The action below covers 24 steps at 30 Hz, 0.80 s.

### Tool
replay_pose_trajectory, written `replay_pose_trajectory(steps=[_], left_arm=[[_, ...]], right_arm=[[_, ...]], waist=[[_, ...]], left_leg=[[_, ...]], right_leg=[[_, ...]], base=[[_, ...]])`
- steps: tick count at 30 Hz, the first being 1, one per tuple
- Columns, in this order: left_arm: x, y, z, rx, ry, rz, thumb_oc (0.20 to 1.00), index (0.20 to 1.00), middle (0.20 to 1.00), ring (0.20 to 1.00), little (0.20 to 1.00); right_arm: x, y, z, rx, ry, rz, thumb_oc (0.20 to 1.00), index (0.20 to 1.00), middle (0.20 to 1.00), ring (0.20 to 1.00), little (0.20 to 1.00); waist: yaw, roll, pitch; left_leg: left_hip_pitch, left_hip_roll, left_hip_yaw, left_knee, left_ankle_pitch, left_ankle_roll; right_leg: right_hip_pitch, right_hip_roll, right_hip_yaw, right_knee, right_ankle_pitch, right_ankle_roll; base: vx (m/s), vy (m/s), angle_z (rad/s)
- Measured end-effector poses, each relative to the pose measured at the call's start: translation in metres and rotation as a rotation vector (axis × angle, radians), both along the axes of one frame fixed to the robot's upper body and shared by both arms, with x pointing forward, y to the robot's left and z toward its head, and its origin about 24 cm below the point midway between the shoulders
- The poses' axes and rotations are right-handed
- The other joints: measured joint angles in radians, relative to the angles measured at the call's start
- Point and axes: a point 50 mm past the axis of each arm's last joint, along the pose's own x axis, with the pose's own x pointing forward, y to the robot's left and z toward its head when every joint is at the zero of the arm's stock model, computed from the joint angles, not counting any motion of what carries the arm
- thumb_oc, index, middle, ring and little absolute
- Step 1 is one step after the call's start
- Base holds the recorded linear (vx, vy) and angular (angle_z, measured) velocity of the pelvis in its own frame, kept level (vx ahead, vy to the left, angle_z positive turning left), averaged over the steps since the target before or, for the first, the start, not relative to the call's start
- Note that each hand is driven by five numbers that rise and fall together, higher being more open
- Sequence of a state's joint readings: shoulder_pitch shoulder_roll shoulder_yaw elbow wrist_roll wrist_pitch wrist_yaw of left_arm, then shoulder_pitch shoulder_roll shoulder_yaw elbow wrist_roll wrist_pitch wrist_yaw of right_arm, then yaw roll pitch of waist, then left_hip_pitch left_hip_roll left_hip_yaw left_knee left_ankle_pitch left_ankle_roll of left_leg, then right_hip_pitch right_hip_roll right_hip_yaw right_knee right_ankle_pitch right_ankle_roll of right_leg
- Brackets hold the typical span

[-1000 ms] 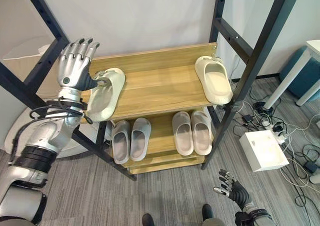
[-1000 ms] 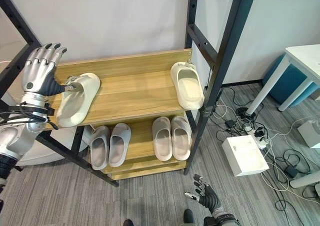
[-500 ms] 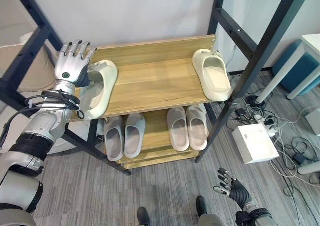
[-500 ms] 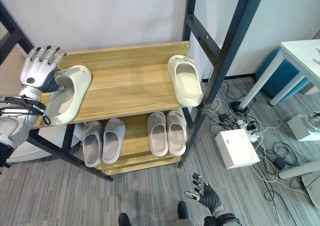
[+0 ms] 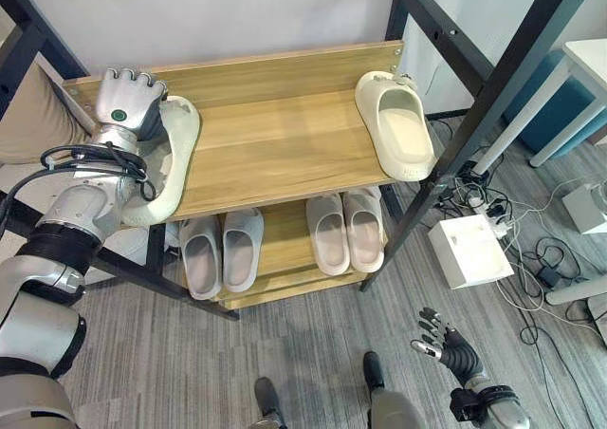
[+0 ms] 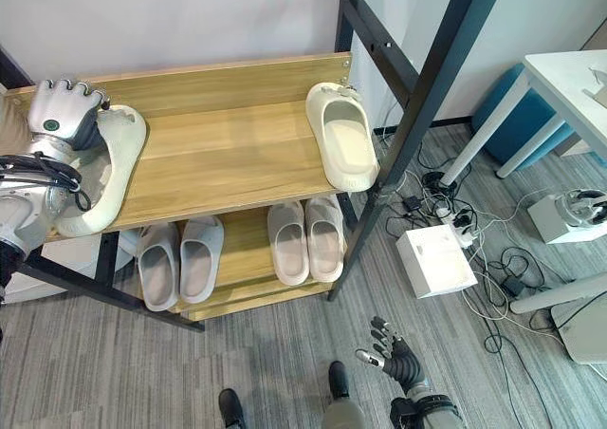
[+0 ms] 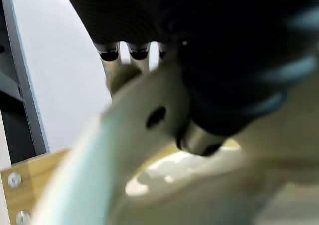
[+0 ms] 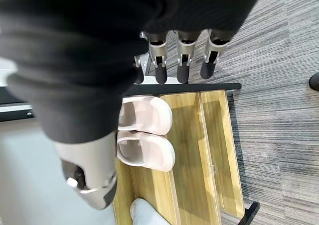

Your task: Arrange the slippers neatly on the shoe rack.

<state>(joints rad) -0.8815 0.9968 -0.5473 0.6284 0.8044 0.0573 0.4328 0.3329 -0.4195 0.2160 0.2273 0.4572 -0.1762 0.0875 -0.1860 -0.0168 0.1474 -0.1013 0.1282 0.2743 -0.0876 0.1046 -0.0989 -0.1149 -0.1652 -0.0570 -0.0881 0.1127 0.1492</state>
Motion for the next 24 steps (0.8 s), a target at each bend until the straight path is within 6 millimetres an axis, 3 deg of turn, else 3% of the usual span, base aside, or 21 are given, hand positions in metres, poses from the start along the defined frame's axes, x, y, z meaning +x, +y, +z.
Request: replay_pose_trajectory(steps=[2,5,6,9,12,16,24], left_arm=[[0.0,-0.005,0.001,0.001,-0.006,-0.022,0.2,0.2,0.2,0.2,0.2],[-0.007,-0.043,0.004,-0.014,-0.054,-0.199,0.2,0.2,0.2,0.2,0.2],[-0.008,-0.076,-0.003,-0.08,-0.072,-0.319,0.2,0.2,0.2,0.2,0.2],[-0.008,-0.107,-0.009,-0.072,-0.057,-0.426,0.2,0.2,0.2,0.2,0.2],[0.002,-0.115,-0.008,-0.054,-0.031,-0.422,0.2,0.2,0.2,0.2,0.2],[0.015,-0.11,-0.001,-0.02,-0.009,-0.365,0.2,0.2,0.2,0.2,0.2],[0.033,-0.103,0.001,0.022,0.044,-0.269,0.2,0.2,0.2,0.2,0.2]], right_arm=[[0.0,0.0,0.0,0.001,-0.001,0.0,1.0,1.0,1.0,1.0,1.0],[0.003,0.003,0.001,0.009,-0.01,0.001,1.0,1.0,1.0,1.0,1.0],[0.005,0.006,0.001,0.027,-0.014,-0.003,1.0,1.0,1.0,1.0,1.0],[0.008,0.007,0.002,0.038,-0.026,-0.009,1.0,1.0,1.0,1.0,1.0],[0.007,0.004,0.002,0.028,-0.024,-0.015,1.0,1.0,1.0,1.0,1.0],[0.009,-0.002,0.004,0.012,-0.031,-0.039,1.0,1.0,1.0,1.0,1.0],[0.009,-0.008,0.007,-0.008,-0.044,-0.048,1.0,1.0,1.0,1.0,1.0]], waist=[[0.001,0.0,0.0],[0.002,0.0,0.0],[0.002,0.003,0.003],[-0.016,0.023,0.015],[-0.046,0.045,0.026],[-0.085,0.064,0.033],[-0.11,0.066,0.032]], left_leg=[[0.0,0.0,0.0,0.0,0.0,0.0],[0.003,-0.001,-0.003,0.006,0.001,0.001],[0.015,-0.001,-0.004,0.006,0.001,0.001],[0.03,0.001,0.004,0.003,0.0,0.0],[0.032,0.002,0.02,0.006,-0.001,-0.001],[0.033,0.004,0.044,0.006,0.0,-0.001],[0.051,0.015,0.063,0.006,-0.001,-0.001]], right_leg=[[0.002,0.0,0.0,0.0,0.0,0.0],[0.007,0.0,-0.002,0.006,0.0,0.0],[0.019,0.0,-0.004,0.005,-0.001,0.001],[0.022,0.0,0.003,0.0,-0.006,0.008],[0.01,0.001,0.022,0.0,-0.007,0.013],[0.003,0.004,0.044,0.0,0.01,-0.002],[0.006,0.017,0.062,0.005,0.015,-0.008]], base=[[0.0,0.0,0.0],[0.0,-0.045,0.03],[-0.01,-0.068,0.01],[-0.02,-0.055,-0.08],[-0.03,-0.068,-0.17],[0.0,-0.043,-0.19],[0.0,-0.044,-0.08]])
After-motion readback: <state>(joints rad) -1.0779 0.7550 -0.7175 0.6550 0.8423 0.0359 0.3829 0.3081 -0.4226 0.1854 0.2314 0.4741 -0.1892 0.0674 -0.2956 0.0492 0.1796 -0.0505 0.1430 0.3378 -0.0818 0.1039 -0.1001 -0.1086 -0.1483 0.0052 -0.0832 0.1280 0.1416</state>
